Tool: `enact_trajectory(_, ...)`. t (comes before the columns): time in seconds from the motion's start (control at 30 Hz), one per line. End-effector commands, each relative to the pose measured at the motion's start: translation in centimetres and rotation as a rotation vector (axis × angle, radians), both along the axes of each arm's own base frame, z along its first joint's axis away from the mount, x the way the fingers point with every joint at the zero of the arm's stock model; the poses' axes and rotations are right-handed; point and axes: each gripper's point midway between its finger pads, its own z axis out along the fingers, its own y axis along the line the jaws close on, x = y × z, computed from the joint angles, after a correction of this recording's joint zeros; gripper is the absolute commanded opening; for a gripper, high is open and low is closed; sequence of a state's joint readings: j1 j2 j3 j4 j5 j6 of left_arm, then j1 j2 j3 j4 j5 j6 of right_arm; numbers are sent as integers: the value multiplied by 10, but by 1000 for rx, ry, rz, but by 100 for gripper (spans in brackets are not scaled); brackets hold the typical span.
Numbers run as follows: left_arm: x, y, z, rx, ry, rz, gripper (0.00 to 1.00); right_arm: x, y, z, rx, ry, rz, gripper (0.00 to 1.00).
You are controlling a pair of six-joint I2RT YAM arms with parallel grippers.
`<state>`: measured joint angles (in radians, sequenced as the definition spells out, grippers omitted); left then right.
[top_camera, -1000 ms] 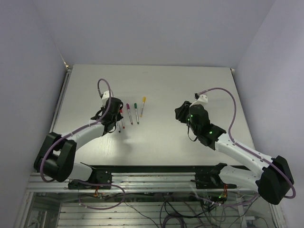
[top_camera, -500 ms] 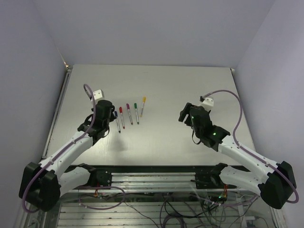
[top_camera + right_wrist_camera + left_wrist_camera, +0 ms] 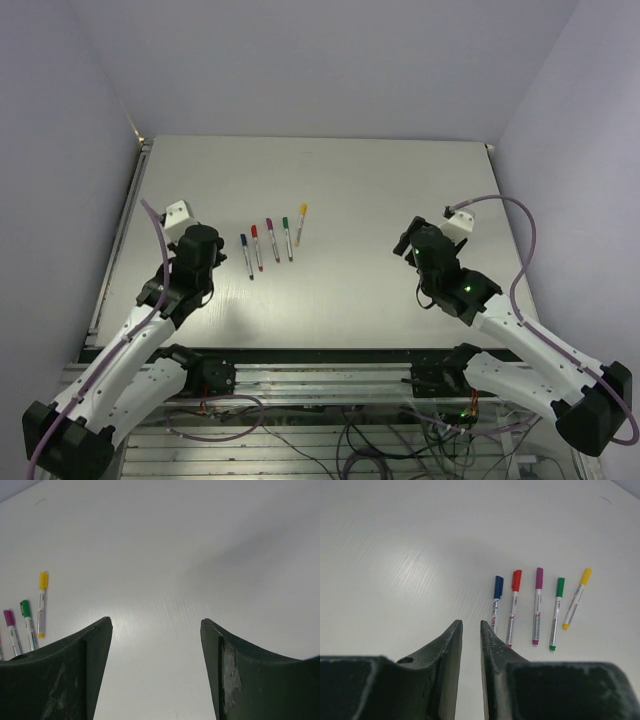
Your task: Insert the pens into the pen caps
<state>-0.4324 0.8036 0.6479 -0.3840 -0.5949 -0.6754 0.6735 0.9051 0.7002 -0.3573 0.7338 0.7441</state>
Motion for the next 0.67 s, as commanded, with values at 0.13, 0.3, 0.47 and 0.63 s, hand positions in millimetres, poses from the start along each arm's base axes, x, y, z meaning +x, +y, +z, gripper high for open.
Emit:
enact_trajectory(0.13,-23,28,7,51,35,100,31,-13,-33,-1,-57,9,-134,71)
enact_trajectory(0.3,-29,28,13,33,27,89,30,-16,-38,-2,-77,17,-141,71)
enact_trajectory(0.47,-35,34,12,32,19,106,31,-16,-38,-2,-88,17,-135,68)
enact_trajectory(0.63,-36,33,8,33,32,104,31,-17,-39,0,-92,21,-143,69)
